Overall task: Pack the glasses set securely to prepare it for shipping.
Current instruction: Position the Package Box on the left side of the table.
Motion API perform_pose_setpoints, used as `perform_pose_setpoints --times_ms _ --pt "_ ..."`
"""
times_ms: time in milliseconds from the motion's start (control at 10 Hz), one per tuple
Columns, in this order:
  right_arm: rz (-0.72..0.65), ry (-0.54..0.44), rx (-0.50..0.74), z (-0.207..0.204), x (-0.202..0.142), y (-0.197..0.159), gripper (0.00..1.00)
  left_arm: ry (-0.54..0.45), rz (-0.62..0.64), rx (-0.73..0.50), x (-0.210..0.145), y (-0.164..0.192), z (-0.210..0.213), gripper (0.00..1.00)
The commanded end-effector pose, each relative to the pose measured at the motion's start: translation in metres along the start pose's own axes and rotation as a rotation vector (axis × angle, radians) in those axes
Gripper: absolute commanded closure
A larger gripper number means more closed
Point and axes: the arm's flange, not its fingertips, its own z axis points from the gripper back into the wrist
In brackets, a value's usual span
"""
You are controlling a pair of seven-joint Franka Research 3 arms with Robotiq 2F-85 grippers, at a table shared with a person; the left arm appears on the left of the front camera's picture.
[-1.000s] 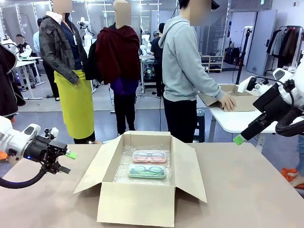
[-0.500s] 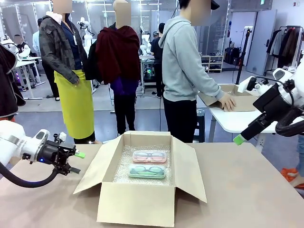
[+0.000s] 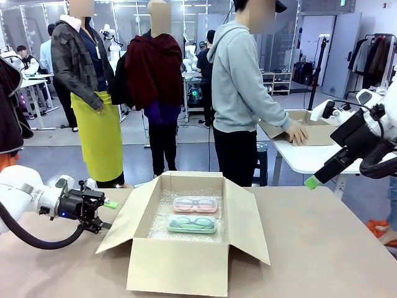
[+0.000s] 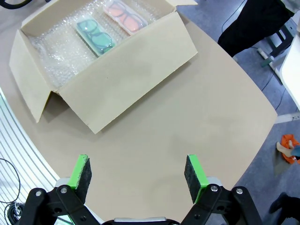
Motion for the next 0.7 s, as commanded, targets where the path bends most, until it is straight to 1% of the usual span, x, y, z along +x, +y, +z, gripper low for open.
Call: perform_pose_setpoints --times_ms 0,100,200,300,400,500,600 --pt "0.002 0.005 0.0 0.0 -0.001 0.002 0.0 -0.009 -0.027 -0.098 0.003 -0.001 0.005 0.0" --pt "0.002 0.005 0.0 0.0 -0.001 0.002 0.0 0.005 -0.025 -0.105 0.001 0.0 0.004 0.0" --pt "0.002 0.005 0.0 0.0 -0.001 0.002 0.0 0.003 -0.029 -0.124 0.0 0.0 0.004 0.17" --pt "0.002 0.005 0.0 0.0 -0.001 0.002 0.0 0.002 -0.034 -0.148 0.0 0.0 0.006 0.59" --pt "0.002 0.005 0.0 0.0 -0.001 0.002 0.0 0.009 -0.031 -0.165 0.0 0.001 0.009 0.76" --pt "0.002 0.005 0.0 0.0 -0.001 0.002 0.0 0.011 -0.031 -0.188 -0.001 0.001 0.013 1.0" --pt "0.002 0.005 0.0 0.0 -0.001 0.002 0.0 0.009 -0.04 -0.194 -0.002 -0.001 0.015 1.0"
